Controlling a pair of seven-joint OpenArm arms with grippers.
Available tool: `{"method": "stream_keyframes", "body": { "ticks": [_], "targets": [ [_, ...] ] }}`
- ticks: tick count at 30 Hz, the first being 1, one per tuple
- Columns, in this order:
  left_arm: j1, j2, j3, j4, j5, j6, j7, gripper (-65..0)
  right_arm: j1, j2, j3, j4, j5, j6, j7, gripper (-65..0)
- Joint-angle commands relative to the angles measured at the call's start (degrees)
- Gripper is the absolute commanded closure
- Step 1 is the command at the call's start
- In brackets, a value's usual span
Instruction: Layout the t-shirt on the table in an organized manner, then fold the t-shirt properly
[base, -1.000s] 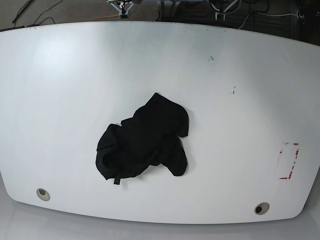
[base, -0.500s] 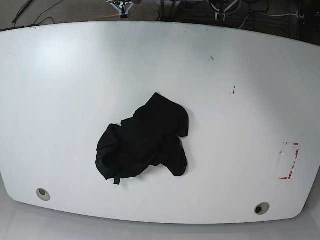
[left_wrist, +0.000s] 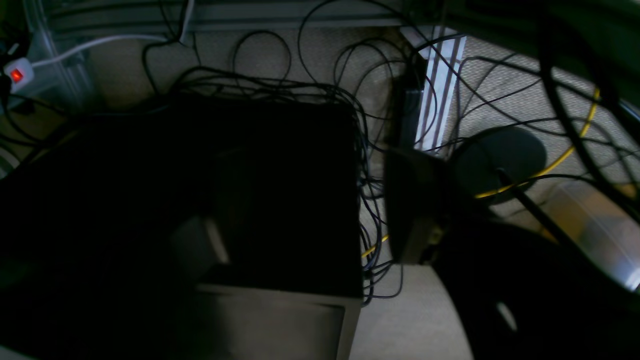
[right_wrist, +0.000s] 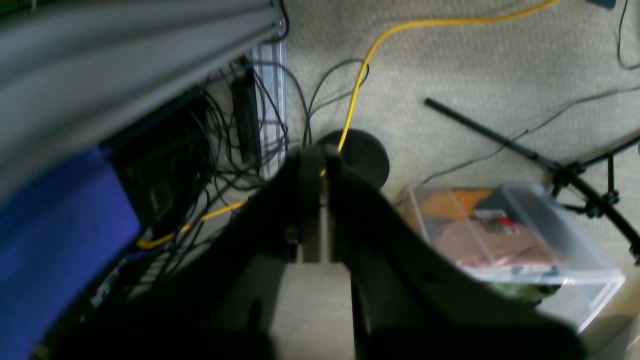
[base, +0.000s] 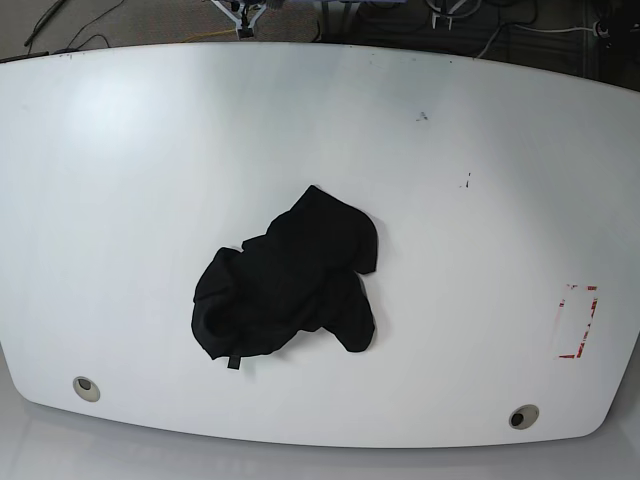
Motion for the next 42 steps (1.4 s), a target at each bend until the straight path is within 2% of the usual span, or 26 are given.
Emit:
{"method": "stream_keyframes", "body": {
  "ticks": [1,6,10,14,19,25,42],
  "targets": [
    [1.74,-0.06,0.04,1.33,0.02,0.15,-1.0,-39.1,-1.54,0.32,0.11,1.32,0.23,0.11,0.23,-11.0],
    [3.5,-0.06,0.04,3.44,-0.07,0.06,-1.35,-39.1,-4.35,0.32,0.11,4.48,0.14,0.11,0.23,-22.7],
    [5.34,0.03,-0.04,5.73,-0.16,0.06,-1.35,-39.1,-6.46,0.32,0.11,7.38,0.05,0.11,0.23,-25.8],
    [7.98,0.82,-0.04,9.68,-0.16,-0.47,-1.35,-39.1,-9.36,0.41,0.11,11.69,0.05,0.11,0.23,-25.7],
    [11.94,1.17,-0.13,16.28,-0.16,-3.46,-1.35,-39.1,-13.23,0.41,0.11,17.05,0.05,0.11,0.23,-25.7],
    [16.07,1.26,-0.13,21.9,-0.25,-3.46,-1.35,-39.1,-16.66,0.5,0.2,21.1,0.05,0.11,0.23,-25.7],
    [31.01,1.97,-0.04,46.78,-0.33,-3.63,-1.44,-39.1,-30.19,1.73,0.2,39.74,0.31,0.11,0.23,-25.8]
  ]
}}
